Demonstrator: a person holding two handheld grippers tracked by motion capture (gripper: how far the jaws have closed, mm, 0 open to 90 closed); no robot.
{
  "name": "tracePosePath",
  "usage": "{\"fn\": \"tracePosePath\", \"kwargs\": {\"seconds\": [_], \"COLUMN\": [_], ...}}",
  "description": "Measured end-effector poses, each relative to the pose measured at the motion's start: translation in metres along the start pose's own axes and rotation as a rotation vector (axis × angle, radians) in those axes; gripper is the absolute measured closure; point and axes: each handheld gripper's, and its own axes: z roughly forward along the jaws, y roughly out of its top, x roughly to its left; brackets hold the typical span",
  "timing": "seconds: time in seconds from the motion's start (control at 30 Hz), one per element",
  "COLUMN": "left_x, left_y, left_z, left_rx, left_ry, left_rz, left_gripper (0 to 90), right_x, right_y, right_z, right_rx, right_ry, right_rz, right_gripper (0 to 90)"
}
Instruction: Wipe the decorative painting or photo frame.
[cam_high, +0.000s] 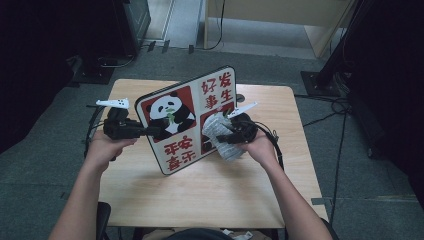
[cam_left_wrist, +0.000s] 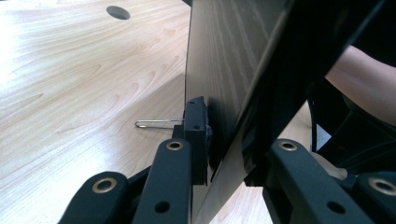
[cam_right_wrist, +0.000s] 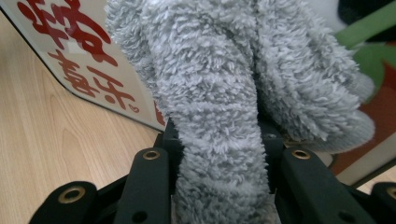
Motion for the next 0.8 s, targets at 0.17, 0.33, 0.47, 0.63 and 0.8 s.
{"fn": "tracePosePath", "kwargs": {"seconds": [0.17,0.33,0.47,0.63,0.8], "left_x": [0.000,0.001,0.001,0.001,0.001], "left_y": [0.000,0.000,0.000,-0.001,-0.001], "left_z": [0.000,0.000,0.000,0.000,0.000], "left_rx": [-0.002,-0.001,-0.003,-0.007,-0.008], "left_ry": [-0.004,-0.006,-0.007,-0.004,-0.004], "left_rz": [-0.003,-0.007,-0.015,-0.015,-0.020], "left_gripper": [77.1,76.9,76.9,76.8,76.8], "right_x": [0.000,0.001,0.001,0.000,-0.001], "right_y": [-0.007,-0.014,-0.020,-0.027,-0.033], "right_z": [0.005,0.011,0.017,0.022,0.027], "right_rx": [0.010,0.034,0.051,0.057,0.074], "right_ry": [0.001,0.003,-0.001,-0.002,-0.002], "right_rz": [0.007,0.022,0.021,0.020,0.036], "right_gripper": [66.2,66.2,66.2,66.2,66.1]}}
